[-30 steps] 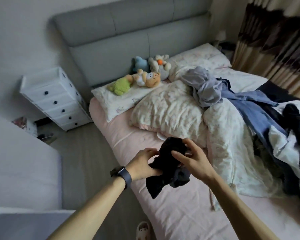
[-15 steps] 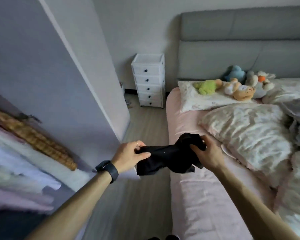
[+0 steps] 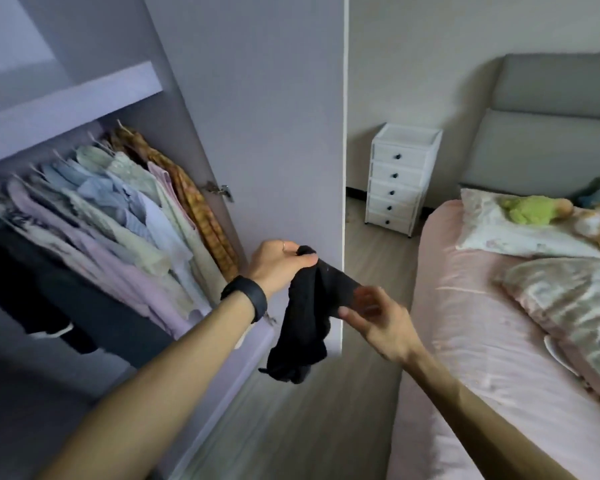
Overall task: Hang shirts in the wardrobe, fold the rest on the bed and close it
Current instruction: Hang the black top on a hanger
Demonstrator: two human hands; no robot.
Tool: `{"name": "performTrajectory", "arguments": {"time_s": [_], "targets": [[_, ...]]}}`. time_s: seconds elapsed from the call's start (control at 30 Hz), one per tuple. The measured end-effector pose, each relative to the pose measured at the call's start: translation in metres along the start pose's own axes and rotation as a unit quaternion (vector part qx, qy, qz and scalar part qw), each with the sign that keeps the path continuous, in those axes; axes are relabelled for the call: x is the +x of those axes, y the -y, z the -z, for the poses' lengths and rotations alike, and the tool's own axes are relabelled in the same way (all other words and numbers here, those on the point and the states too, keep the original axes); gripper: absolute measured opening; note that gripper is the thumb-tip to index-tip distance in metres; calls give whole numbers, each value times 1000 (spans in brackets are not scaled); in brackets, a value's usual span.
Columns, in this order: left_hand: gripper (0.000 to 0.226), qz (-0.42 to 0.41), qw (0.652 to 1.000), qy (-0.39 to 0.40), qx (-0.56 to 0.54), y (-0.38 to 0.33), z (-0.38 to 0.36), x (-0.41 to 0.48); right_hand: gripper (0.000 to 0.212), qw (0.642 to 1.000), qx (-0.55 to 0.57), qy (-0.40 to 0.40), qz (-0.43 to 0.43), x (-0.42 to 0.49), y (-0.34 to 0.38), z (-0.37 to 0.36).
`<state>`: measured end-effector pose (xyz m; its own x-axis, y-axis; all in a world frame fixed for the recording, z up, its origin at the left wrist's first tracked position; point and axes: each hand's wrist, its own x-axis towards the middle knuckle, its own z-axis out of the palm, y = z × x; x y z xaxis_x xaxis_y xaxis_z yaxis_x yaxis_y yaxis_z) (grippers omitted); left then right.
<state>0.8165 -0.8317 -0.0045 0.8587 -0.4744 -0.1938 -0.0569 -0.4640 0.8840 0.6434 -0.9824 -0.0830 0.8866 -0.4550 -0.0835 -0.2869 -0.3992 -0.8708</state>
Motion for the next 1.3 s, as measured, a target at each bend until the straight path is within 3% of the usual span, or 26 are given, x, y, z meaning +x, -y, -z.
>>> {"name": "performTrajectory", "arguments": {"time_s": [0.13,0.17,0.23,0.3,0.43,0.5,0.6,0.77,0.87,0.97,1.07,1.13,1.3], "targets": [[31,75,989,-40,-118,-5,10,-15,86,995,-45,84,17,-22,35,-66],[29,82,985,-58,-142,-3,17,-21,79,993,-81,80,21,-23,43,-78],[18,68,979,-114,-154,1,39,-29,43,986,-156,46,33,-17,52,-90],[15,64,971,-182,-142,9,72,-37,18,988,-150,20,37,-7,53,-86],[29,89,949,-259,-157,35,126,-55,8,993,-106,19,52,17,60,-50],[30,91,951,-275,-104,45,138,-66,19,994,-79,49,49,28,81,-42],[22,62,967,-247,-31,50,139,-75,33,996,-62,38,53,41,112,-45],[11,-19,990,-131,-49,58,125,-88,26,998,16,64,19,48,158,-61],[11,-40,986,-132,97,65,114,-96,21,990,91,110,-14,48,175,-68],[38,-37,944,-147,294,69,106,-98,17,980,124,153,-27,48,185,-69],[84,-139,965,-70,212,57,104,-99,25,970,149,190,-38,46,188,-68],[95,-179,972,-8,155,45,102,-95,29,961,174,213,-35,45,188,-67],[50,-150,964,-115,187,35,107,-81,33,931,255,261,-18,41,175,-64]]}}
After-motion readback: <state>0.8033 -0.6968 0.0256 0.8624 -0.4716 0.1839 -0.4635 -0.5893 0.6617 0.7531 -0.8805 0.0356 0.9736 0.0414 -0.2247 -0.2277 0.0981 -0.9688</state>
